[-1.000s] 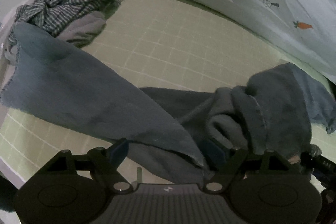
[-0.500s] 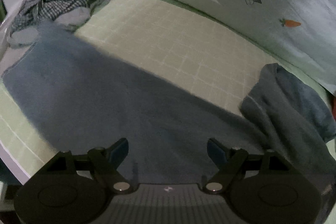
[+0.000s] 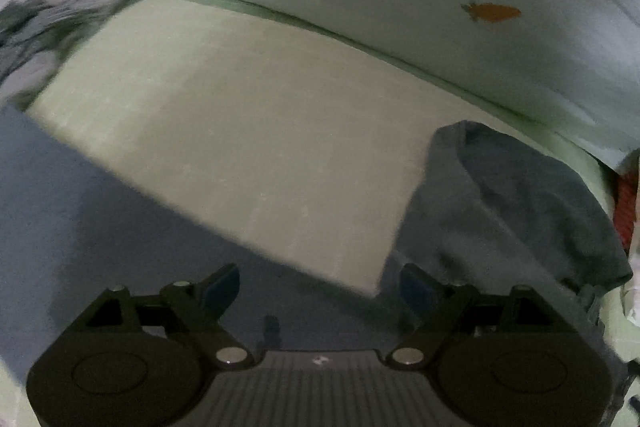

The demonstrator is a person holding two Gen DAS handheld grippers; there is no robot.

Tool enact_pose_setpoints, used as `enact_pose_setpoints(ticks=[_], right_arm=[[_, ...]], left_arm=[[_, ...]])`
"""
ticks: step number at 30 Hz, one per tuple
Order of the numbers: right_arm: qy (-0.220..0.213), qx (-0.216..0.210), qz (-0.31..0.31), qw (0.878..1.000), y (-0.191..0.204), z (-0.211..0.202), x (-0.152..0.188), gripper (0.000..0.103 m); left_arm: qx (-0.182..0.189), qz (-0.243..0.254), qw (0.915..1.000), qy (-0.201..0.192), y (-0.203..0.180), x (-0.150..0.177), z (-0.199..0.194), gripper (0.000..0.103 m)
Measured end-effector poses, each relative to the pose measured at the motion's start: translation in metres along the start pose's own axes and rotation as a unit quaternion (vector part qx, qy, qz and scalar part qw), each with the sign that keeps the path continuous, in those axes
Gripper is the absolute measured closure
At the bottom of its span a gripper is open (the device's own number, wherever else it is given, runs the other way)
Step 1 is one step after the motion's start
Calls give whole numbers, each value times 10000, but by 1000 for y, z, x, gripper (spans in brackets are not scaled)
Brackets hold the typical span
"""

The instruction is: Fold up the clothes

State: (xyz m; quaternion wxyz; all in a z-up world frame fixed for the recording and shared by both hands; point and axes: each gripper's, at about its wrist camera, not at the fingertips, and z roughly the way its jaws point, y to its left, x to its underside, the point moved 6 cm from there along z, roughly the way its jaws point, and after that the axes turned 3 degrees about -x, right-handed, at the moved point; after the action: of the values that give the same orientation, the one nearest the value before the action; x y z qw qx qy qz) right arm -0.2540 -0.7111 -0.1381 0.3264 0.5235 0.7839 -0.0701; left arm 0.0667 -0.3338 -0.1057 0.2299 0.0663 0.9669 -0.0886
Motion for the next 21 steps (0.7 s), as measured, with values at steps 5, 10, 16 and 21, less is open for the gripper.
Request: enact_pose_setpoints(ticks=[5,10,16,21], right_arm=[[458,335,578,9967,-3,23,7,7],[803,441,918,9916,-1,38,2,3],[965,327,1186,9877,15,48,6,18],[664,-41,556,9962,47,63,-14,64]], left_arm=[[104,215,9990,384,-30,-24,48,15],[329,412,9948,875,-53,-29,91,19],[840,318,9930,772,-71,-38,100,97],[787,338,9962,175,-83,-74,99,97]])
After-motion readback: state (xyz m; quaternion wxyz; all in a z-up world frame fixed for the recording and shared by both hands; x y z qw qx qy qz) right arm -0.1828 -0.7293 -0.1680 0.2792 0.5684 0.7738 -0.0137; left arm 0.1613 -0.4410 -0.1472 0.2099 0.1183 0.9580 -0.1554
